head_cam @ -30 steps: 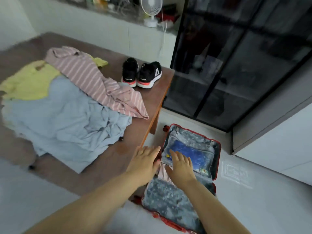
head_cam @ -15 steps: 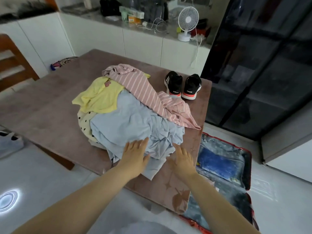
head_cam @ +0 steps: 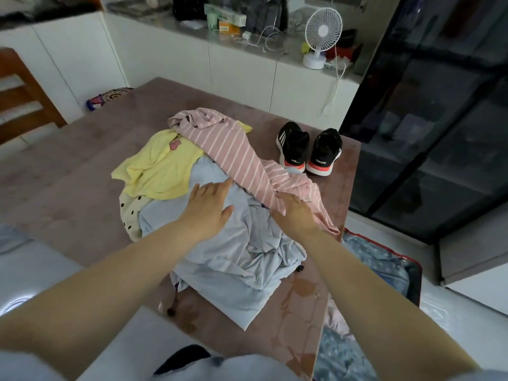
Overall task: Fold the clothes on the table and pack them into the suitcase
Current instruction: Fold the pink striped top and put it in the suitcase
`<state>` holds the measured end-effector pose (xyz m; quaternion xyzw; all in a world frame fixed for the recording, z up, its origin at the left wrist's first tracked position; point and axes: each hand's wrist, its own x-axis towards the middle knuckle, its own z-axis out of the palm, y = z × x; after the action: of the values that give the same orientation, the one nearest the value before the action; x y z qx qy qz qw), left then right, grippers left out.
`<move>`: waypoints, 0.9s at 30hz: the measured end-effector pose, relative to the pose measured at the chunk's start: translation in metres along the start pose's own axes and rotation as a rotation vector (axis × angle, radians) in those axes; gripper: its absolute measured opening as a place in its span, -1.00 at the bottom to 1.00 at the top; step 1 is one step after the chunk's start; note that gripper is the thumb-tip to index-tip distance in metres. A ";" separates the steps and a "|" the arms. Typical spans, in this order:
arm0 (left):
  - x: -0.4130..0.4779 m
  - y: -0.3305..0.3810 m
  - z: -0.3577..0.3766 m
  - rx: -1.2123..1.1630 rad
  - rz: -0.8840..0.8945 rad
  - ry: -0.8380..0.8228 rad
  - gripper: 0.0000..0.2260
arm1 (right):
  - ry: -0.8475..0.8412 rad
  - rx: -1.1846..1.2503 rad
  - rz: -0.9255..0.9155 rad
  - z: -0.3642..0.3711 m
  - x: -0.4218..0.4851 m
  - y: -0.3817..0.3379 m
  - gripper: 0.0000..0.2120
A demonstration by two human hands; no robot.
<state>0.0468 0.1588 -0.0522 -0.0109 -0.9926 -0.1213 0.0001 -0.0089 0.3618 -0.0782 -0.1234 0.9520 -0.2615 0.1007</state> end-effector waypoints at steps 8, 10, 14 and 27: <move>0.058 -0.054 -0.008 0.083 0.054 -0.024 -0.43 | 0.000 0.006 0.100 0.034 0.062 -0.032 -0.49; 0.086 -0.076 -0.016 0.109 0.117 0.017 -0.42 | 0.119 0.030 0.132 0.035 0.073 -0.040 -0.67; 0.141 -0.116 -0.038 0.103 0.222 0.097 -0.47 | 0.351 0.118 -0.014 0.027 0.069 -0.055 -0.81; 0.243 -0.103 -0.042 0.403 0.389 -0.055 -0.80 | 0.535 -0.207 -0.252 0.081 -0.037 -0.056 -0.79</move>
<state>-0.1990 0.0540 -0.0356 -0.2040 -0.9756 0.0813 -0.0015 0.0573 0.2874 -0.1122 -0.1768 0.9434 -0.1970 -0.1998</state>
